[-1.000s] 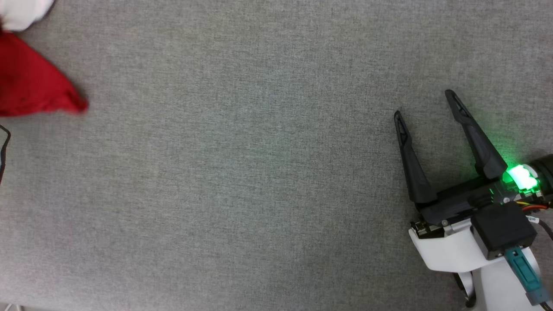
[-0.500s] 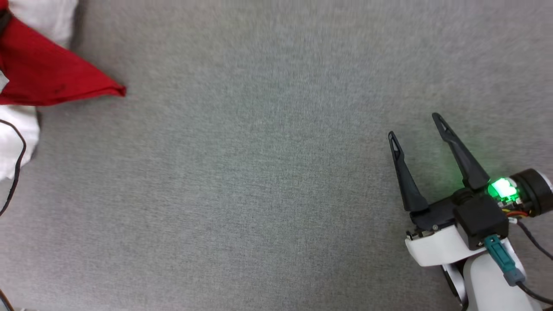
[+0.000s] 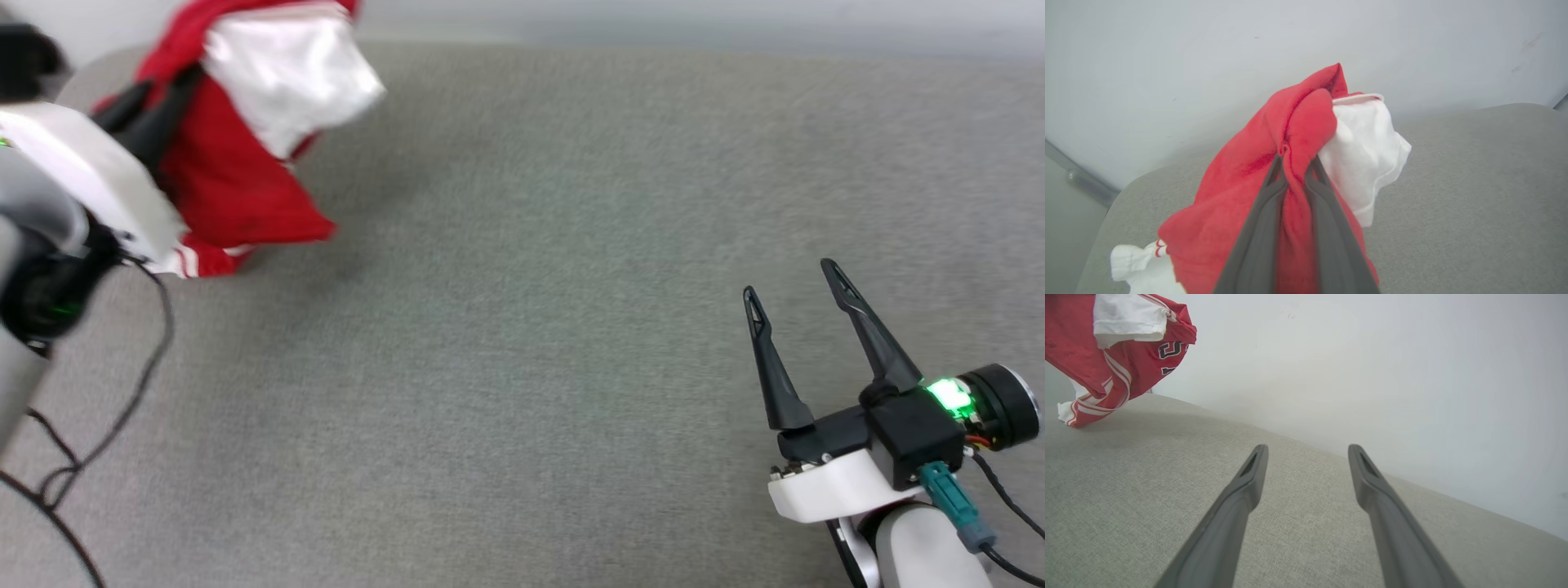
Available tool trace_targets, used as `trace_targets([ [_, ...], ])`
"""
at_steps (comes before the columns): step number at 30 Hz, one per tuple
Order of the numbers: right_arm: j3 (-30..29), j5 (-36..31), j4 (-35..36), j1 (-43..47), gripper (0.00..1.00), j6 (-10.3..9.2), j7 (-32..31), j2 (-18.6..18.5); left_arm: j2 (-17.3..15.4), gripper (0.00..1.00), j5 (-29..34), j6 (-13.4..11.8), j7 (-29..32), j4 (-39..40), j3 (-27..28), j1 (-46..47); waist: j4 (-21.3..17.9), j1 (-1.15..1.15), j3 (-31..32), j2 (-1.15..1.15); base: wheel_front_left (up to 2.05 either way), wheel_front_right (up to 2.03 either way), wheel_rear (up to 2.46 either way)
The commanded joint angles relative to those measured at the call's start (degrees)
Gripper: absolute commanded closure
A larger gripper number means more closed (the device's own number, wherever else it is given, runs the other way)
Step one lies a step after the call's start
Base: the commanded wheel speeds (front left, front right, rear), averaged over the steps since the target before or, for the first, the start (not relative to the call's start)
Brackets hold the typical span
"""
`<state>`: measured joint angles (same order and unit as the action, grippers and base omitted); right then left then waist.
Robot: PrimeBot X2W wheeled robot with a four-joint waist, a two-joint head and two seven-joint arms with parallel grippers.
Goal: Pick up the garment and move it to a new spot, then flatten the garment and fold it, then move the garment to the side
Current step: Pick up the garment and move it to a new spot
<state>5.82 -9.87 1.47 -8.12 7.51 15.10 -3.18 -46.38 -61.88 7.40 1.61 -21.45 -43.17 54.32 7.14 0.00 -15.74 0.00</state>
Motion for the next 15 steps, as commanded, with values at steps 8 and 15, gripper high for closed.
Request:
trace_targets([
  [8,-1.6,2.1,0.7,1.7,0.0,-0.04,0.1,0.4,9.1,1.0,0.6,-3.2,-1.4,6.2,-4.3,-4.9,-5.8,0.0,4.9,0.0,0.0,0.0,0.0],
  [15,-3.0,2.6,1.9,1.0,0.0,-0.04,0.1,0.4,19.5,1.0,0.5,-5.9,-2.3,7.4,-9.5,-9.6,-10.3,0.0,4.3,0.0,0.0,0.0,0.0],
])
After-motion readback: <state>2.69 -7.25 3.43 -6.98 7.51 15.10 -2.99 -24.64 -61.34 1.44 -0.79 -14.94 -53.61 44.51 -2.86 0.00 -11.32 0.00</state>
